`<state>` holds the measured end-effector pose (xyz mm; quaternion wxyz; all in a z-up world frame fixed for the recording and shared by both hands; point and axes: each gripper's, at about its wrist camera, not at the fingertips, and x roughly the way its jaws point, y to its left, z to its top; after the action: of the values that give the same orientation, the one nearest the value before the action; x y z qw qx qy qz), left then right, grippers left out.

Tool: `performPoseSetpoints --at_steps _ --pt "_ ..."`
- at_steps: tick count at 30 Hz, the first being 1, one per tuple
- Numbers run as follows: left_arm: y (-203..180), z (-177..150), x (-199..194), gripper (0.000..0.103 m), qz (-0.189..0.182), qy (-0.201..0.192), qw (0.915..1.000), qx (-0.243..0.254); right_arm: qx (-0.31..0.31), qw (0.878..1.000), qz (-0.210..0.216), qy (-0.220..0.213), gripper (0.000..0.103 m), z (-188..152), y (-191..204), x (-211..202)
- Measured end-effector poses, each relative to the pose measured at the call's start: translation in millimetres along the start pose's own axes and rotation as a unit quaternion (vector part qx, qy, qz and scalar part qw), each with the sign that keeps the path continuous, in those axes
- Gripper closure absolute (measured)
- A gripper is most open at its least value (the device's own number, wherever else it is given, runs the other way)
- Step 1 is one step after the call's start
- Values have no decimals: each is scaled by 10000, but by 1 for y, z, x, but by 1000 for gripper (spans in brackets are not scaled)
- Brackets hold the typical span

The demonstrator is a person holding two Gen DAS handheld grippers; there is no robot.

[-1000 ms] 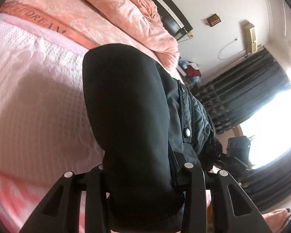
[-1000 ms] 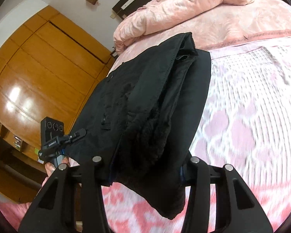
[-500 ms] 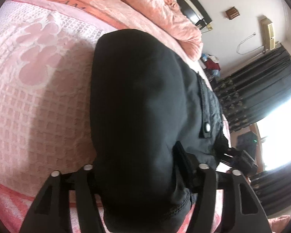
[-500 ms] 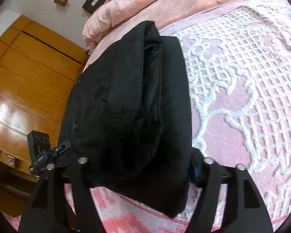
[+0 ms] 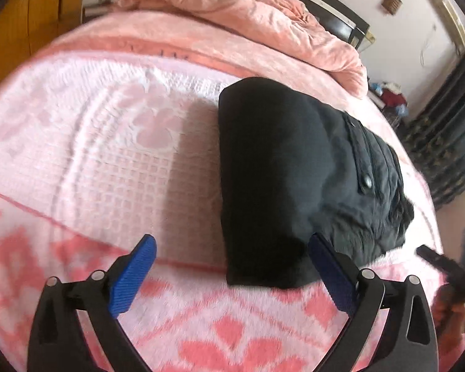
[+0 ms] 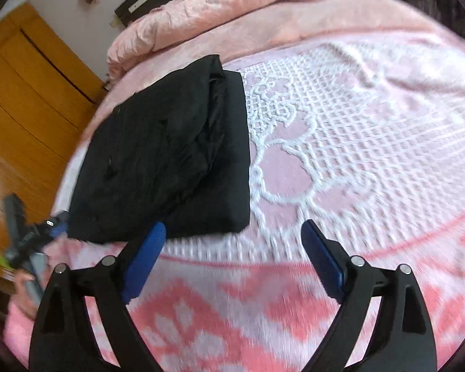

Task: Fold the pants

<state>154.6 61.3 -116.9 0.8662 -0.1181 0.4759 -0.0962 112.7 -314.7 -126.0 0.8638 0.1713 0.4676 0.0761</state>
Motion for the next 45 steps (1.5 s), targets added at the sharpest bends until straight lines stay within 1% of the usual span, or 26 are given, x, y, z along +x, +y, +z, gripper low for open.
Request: performPoseSetpoints --at_steps 1,2,3,5,7,11,13,17,19,23,30,42,45 --pt "-7 -4 -8 4 111 -13 9999 120 -83 9999 -111 -41 12 -4 9 -4" --pt "-12 -9 -15 4 164 -27 9996 210 -144 9997 -172 -103 9 -12 17 -12" --pt "-15 -14 -20 4 201 -19 9994 283 -140 9996 -219 -138 7 -19 17 -21" --pt "-25 -22 -33 4 309 24 9987 405 -105 9991 -323 -248 5 -30 33 -33" --pt "-31 -26 -41 4 388 26 9982 462 -108 9984 -451 -310 3 -34 45 -38" --pt "-41 -34 -64 4 501 -89 9970 587 -211 9947 -917 -422 3 -45 73 -58" --pt "-44 -37 -76 4 505 -139 9966 630 -280 9929 -1051 -470 3 -52 84 -65" --pt "-45 -42 -91 4 524 -179 9963 663 -314 9923 -1070 -532 3 -61 97 -82" --pt "-44 -45 -98 4 592 -214 9958 670 -333 9925 -1038 -562 3 -63 100 -87" --pt "-44 -50 -112 4 704 -312 9947 688 -467 9906 -1113 -648 3 -70 110 -104" --pt "-46 -59 -125 4 724 -318 9941 743 -558 9898 -1073 -754 3 -79 122 -123" --pt "-63 -72 -142 4 769 -423 9916 949 -562 9887 -1185 -721 3 -92 127 -130" --pt "-66 -72 -146 4 731 -443 9917 959 -548 9885 -1198 -743 3 -93 127 -132"
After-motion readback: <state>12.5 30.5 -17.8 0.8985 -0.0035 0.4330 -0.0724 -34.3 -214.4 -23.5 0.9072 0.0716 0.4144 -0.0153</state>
